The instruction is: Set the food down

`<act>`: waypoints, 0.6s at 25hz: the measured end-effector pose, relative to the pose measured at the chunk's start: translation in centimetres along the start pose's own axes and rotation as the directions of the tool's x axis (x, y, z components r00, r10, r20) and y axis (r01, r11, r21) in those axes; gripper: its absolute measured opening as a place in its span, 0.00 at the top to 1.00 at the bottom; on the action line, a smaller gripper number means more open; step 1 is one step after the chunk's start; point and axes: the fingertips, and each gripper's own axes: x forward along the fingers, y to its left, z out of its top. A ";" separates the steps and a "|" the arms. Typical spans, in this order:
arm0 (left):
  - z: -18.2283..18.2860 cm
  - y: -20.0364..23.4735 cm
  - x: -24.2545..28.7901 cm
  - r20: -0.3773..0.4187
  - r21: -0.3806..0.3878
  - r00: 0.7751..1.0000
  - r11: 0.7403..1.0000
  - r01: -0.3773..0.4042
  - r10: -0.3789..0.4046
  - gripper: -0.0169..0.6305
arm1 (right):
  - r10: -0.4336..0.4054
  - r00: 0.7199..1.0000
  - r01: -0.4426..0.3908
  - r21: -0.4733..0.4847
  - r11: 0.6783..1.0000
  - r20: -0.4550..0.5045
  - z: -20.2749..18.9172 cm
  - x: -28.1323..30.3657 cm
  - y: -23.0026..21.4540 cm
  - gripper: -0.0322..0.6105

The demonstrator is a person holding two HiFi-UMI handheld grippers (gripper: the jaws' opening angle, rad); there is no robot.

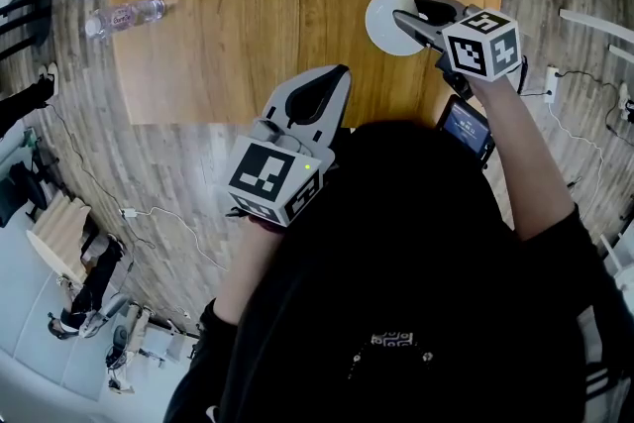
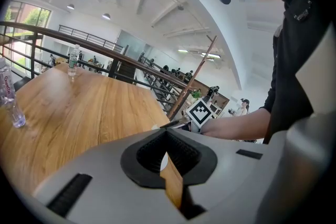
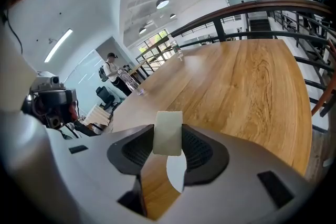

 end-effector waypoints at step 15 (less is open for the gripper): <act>-0.7 0.8 -0.5 -0.012 -0.022 1.000 0.999 -0.027 0.027 0.98 | -0.035 0.992 0.037 0.017 0.999 -0.120 -3.7 3.7 -2.5 0.68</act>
